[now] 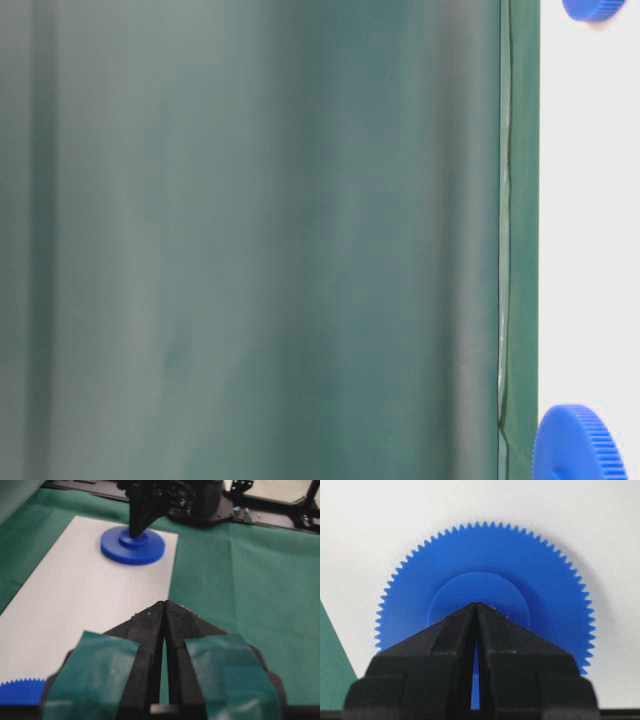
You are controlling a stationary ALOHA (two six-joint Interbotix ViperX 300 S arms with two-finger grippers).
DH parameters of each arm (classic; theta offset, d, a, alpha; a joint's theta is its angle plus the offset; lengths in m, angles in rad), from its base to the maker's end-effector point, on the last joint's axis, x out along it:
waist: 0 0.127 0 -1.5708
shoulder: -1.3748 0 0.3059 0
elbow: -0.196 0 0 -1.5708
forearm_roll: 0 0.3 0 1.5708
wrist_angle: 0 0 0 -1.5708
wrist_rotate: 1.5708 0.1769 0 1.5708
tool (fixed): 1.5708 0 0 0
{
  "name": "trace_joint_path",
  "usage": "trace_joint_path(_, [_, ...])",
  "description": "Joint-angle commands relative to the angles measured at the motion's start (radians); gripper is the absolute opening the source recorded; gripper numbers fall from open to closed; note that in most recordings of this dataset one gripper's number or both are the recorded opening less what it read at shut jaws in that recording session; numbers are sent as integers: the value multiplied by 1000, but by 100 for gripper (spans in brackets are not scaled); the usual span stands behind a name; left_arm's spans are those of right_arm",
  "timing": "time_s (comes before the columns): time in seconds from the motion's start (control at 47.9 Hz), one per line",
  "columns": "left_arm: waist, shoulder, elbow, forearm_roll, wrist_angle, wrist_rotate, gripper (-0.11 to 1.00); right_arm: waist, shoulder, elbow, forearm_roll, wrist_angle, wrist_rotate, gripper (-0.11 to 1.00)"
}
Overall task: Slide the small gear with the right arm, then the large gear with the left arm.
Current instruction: 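Slide the small blue gear back right with the right gripper, then lift the right gripper off the gear and retract it right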
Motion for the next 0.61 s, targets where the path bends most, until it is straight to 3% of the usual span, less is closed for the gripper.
trace_joint_path(0.0, [-5,8,-21,-2,-9,0,0,-6,-3,-12,-2,2,-2,51])
trace_joint_path(0.292, [-5,8,-23,-2,-9,0,0,-6,-64,-51,-26,77,-5,51])
trace_joint_path(0.584, [-5,11,-21,-2,-9,-2,0,-6,-249,-91,-64,206,-5,51])
